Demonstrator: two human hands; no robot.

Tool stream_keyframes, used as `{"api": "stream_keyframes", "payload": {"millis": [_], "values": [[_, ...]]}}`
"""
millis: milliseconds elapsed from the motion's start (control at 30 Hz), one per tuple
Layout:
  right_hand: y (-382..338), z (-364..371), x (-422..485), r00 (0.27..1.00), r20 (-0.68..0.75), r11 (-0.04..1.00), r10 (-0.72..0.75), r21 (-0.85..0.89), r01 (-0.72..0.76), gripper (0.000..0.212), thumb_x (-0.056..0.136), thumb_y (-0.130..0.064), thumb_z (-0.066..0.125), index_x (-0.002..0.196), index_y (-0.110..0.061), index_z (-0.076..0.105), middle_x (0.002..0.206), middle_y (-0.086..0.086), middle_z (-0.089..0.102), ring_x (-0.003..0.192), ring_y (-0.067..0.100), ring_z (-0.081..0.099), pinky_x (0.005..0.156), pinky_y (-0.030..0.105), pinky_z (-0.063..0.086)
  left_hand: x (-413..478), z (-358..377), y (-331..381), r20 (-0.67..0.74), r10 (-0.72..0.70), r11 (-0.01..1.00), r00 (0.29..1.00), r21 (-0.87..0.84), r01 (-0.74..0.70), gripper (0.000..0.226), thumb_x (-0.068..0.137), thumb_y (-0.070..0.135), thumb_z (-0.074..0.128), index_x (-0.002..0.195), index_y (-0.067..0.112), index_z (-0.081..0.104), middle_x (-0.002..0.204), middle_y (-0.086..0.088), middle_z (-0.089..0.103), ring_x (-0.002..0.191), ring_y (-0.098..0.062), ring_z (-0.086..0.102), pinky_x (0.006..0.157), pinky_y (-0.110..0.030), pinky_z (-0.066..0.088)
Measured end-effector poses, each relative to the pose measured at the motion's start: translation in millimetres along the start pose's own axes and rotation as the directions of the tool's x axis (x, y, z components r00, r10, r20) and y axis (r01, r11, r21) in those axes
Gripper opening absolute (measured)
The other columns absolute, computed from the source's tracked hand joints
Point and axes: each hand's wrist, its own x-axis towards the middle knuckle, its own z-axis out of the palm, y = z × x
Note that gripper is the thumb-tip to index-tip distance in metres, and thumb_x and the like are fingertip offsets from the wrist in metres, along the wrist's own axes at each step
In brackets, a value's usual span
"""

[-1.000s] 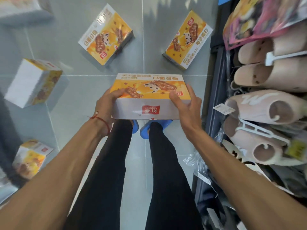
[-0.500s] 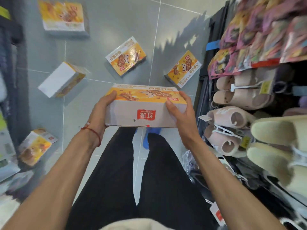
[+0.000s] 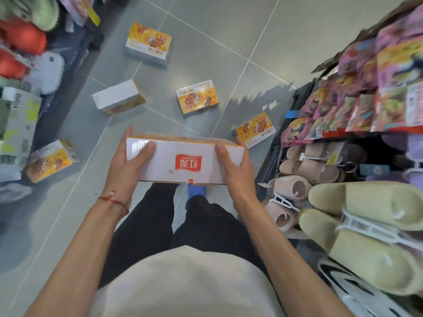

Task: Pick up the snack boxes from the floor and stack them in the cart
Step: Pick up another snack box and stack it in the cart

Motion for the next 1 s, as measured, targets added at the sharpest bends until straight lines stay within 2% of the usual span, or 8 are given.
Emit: {"api": "stream_keyframes", "payload": {"millis": [100, 200, 333, 533, 667, 767, 900, 1000], "values": [[-2, 3, -30, 0.998, 0.062, 0.999, -0.03, -0.031, 0.032, 0.064, 0.1, -0.046, 0.062, 0.156, -0.033, 0.036, 0.137, -0.001, 0.058, 0.096, -0.005, 0.059, 0.06, 0.003, 0.048, -34, -13, -12, -0.097, 0.013, 1.0, 0.995, 0.014, -0.012, 0.058, 0.094, 0.055, 0.056, 0.147, 0.047, 0.034, 0.132, -0.001, 0.058, 0.11, -0.018, 0.063, 0.089, -0.036, 0.056], [1, 11, -59, 0.99, 0.142, 0.998, -0.024, -0.056, 0.033, 0.061, 0.101, -0.041, 0.062, 0.155, -0.029, 0.036, 0.134, -0.001, 0.057, 0.094, -0.006, 0.059, 0.059, 0.003, 0.047, -64, -32, -28, -0.184, -0.013, 0.998, 0.983, -0.057, 0.003, 0.046, 0.099, 0.047, 0.055, 0.142, 0.041, 0.041, 0.123, -0.001, 0.059, 0.103, -0.015, 0.064, 0.077, -0.029, 0.056], [13, 32, -94, 0.971, 0.239, 0.992, 0.001, -0.121, 0.029, 0.051, 0.102, -0.039, 0.062, 0.148, -0.034, 0.039, 0.122, -0.011, 0.059, 0.092, -0.006, 0.063, 0.061, 0.007, 0.051, -101, -66, -51, -0.293, -0.037, 0.989, 0.955, -0.145, -0.006, 0.036, 0.1, 0.042, 0.055, 0.135, 0.039, 0.048, 0.113, 0.001, 0.061, 0.094, -0.011, 0.061, 0.08, -0.032, 0.054], [32, 88, -158, 0.934, 0.357, 0.963, -0.003, -0.249, 0.099, 0.047, 0.104, -0.04, 0.057, 0.146, -0.037, 0.036, 0.113, -0.016, 0.059, 0.095, 0.004, 0.064, 0.057, 0.006, 0.05, -169, -134, -103, -0.426, -0.087, 0.975, 0.9, -0.223, -0.012, 0.046, 0.099, 0.047, 0.054, 0.142, 0.035, 0.044, 0.11, 0.002, 0.059, 0.095, -0.012, 0.06, 0.073, -0.027, 0.053], [53, 135, -213, 0.877, 0.478, 0.923, -0.043, -0.317, 0.218, 0.055, 0.101, -0.045, 0.061, 0.151, -0.039, 0.038, 0.117, -0.019, 0.061, 0.102, 0.003, 0.065, 0.076, 0.012, 0.054, -224, -189, -148, -0.536, -0.19, 0.939, 0.822, -0.345, -0.008, 0.06, 0.082, 0.062, 0.058, 0.137, 0.04, 0.05, 0.112, 0.004, 0.06, 0.101, -0.021, 0.061, 0.089, -0.048, 0.057], [73, 176, -256, 0.832, 0.553, 0.893, -0.055, -0.345, 0.288, 0.058, 0.1, -0.049, 0.062, 0.152, -0.041, 0.037, 0.115, -0.021, 0.059, 0.104, 0.005, 0.063, 0.092, 0.029, 0.055, -269, -230, -185, -0.58, -0.247, 0.907, 0.776, -0.421, -0.026, 0.061, 0.08, 0.061, 0.062, 0.137, 0.043, 0.049, 0.113, 0.008, 0.061, 0.107, -0.022, 0.061, 0.095, -0.051, 0.055], [104, 233, -315, 0.753, 0.652, 0.822, -0.088, -0.38, 0.425, 0.061, 0.096, -0.057, 0.063, 0.15, -0.044, 0.039, 0.123, -0.012, 0.063, 0.105, 0.01, 0.066, 0.089, 0.03, 0.058, -329, -276, -232, -0.645, -0.306, 0.862, 0.7, -0.5, -0.084, 0.057, 0.092, 0.042, 0.068, 0.143, 0.036, 0.043, 0.12, 0.001, 0.06, 0.109, -0.024, 0.062, 0.097, -0.052, 0.055], [123, 271, -359, 0.663, 0.746, 0.791, -0.061, -0.369, 0.488, 0.06, 0.097, -0.053, 0.064, 0.15, -0.039, 0.041, 0.124, -0.009, 0.064, 0.105, 0.01, 0.067, 0.079, 0.019, 0.055, -372, -305, -262, -0.694, -0.39, 0.815, 0.605, -0.566, -0.123, 0.071, 0.079, 0.053, 0.073, 0.143, 0.039, 0.044, 0.122, 0.003, 0.062, 0.111, -0.024, 0.063, 0.098, -0.051, 0.054]]}}
